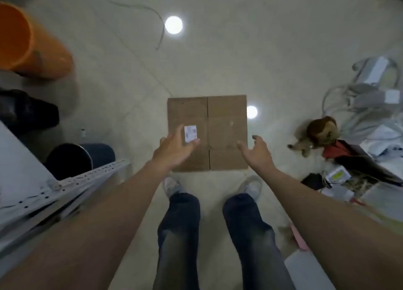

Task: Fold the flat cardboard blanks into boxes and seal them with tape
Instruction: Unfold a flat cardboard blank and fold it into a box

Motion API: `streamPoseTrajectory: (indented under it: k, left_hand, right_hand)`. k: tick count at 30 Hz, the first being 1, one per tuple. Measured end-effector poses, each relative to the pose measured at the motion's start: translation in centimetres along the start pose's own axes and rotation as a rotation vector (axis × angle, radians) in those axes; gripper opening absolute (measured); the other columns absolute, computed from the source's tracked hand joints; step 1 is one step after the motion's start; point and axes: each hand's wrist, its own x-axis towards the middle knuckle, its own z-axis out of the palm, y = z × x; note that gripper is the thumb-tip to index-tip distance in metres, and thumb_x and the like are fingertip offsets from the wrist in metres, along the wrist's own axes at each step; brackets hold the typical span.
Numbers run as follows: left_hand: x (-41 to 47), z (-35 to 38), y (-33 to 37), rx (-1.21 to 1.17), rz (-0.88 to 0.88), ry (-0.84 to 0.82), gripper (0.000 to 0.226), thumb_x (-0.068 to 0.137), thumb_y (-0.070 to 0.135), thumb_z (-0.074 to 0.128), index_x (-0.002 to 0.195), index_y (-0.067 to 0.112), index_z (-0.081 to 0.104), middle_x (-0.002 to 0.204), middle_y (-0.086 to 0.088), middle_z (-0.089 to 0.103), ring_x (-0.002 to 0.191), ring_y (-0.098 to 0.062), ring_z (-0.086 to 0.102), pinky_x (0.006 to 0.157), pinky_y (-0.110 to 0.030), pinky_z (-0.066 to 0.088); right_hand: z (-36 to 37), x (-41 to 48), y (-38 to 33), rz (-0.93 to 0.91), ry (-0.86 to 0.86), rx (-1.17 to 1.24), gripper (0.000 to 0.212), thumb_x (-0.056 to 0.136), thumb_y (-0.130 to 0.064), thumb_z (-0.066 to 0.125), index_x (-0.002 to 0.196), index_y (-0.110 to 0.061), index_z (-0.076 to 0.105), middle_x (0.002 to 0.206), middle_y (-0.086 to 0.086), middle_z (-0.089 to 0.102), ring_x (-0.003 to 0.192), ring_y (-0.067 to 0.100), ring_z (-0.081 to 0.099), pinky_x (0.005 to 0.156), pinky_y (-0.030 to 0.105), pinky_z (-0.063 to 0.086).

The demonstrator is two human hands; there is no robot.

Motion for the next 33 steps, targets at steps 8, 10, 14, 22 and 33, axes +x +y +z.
streamPoseTrajectory:
  k: [8, 10, 14, 22, 33]
  left_hand:
    - [16.5, 15.3, -9.0, 0.140, -0.116, 0.002, 0.088, 0.084, 0.081, 0.051, 0.155, 0.039, 0.020, 0.159, -0.008, 0.033, 0.145, -0.037, 0.029, 0.110, -0.054, 0.036]
    - [20.0, 17.7, -10.7, 0.161, -0.105, 0.037, 0.085, 0.082, 0.080, 0.055, 0.152, 0.041, 0.026, 0.154, -0.008, 0.039, 0.140, -0.036, 0.034, 0.105, -0.050, 0.038]
    - [26.0, 21.2, -14.3, 0.179, -0.161, 0.135, 0.096, 0.077, 0.080, 0.061, 0.154, 0.037, 0.024, 0.153, -0.008, 0.039, 0.139, -0.036, 0.035, 0.103, -0.051, 0.039]
    - [35.3, 24.9, -20.5, 0.159, -0.295, 0.353, 0.123, 0.061, 0.077, 0.076, 0.155, 0.030, 0.012, 0.159, -0.016, 0.023, 0.145, -0.039, 0.023, 0.109, -0.064, 0.032]
    - [41.0, 25.3, -23.8, -0.047, -0.491, 0.418, 0.146, 0.052, 0.071, 0.087, 0.158, 0.018, 0.003, 0.150, -0.022, 0.027, 0.138, -0.038, 0.030, 0.107, -0.054, 0.036]
  right_hand:
    - [11.4, 14.7, 10.8, 0.065, 0.024, 0.011, 0.103, 0.078, -0.075, 0.065, 0.155, -0.017, 0.028, 0.156, 0.008, 0.035, 0.139, 0.033, 0.040, 0.112, 0.051, 0.040]
    - [13.2, 18.3, 13.0, 0.059, 0.045, -0.094, 0.097, 0.083, -0.072, 0.063, 0.155, -0.016, 0.028, 0.157, 0.007, 0.032, 0.139, 0.034, 0.035, 0.108, 0.050, 0.040]
    - [16.3, 24.7, 15.4, 0.027, 0.104, -0.227, 0.095, 0.083, -0.071, 0.063, 0.153, -0.016, 0.029, 0.155, 0.007, 0.032, 0.136, 0.038, 0.034, 0.101, 0.053, 0.041]
    - [21.0, 34.4, 17.0, 0.010, 0.199, -0.270, 0.110, 0.076, -0.069, 0.072, 0.155, -0.012, 0.019, 0.156, 0.012, 0.031, 0.138, 0.040, 0.033, 0.105, 0.056, 0.042]
    - [23.3, 39.7, 16.7, 0.152, 0.368, -0.220, 0.140, 0.058, -0.069, 0.084, 0.157, -0.006, 0.008, 0.152, 0.021, 0.028, 0.135, 0.044, 0.033, 0.113, 0.051, 0.032]
